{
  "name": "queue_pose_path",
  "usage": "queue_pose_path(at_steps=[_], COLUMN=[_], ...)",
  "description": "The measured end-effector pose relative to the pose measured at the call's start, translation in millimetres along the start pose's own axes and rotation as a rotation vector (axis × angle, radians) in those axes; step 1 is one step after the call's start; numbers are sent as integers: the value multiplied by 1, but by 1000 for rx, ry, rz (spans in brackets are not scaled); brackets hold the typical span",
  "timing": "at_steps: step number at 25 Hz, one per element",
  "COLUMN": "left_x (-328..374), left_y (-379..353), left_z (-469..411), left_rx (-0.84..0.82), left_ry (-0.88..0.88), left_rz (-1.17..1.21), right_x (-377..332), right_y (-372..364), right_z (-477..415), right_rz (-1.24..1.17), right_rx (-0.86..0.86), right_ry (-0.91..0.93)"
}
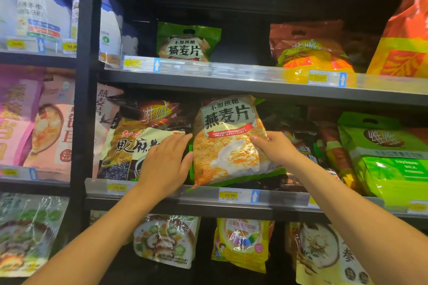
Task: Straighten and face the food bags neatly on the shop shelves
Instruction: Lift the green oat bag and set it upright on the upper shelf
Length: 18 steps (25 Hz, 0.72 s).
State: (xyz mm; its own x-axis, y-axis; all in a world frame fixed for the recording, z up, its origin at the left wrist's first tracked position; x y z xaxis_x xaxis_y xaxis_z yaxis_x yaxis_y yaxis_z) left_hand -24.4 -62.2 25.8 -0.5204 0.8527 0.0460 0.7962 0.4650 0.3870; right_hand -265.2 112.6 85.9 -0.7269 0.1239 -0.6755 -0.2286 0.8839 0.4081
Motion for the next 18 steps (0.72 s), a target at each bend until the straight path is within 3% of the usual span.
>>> queue_pose_path(at_steps=[11,14,18], left_x=[-1,9,30], left_y=[-1,14,20], left_z=[-8,-17,-39], left_rx=[-25,76,51], left_ry=[32,136,313], left_rz=[48,258,492], right_x=[-36,-30,-20], right_y=[49,66,86], right_z=[2,17,35], right_rz=[5,-9,-40], right_rx=[55,63,57], right_ry=[62,21,1])
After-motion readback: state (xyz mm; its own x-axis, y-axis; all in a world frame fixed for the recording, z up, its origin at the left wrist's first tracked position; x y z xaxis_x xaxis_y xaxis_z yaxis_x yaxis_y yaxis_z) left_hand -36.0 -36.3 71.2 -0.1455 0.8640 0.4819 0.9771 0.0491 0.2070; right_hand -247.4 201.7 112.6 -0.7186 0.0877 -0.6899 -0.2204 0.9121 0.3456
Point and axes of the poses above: each hand's wrist, its own z-axis away from the middle knuckle, its own y-axis out of the back of the hand, x = y × z, the point moved 3 cm from there along -z, towards the middle knuckle, and after that the axes turned 13 degrees about x, right-handed, at the moved point
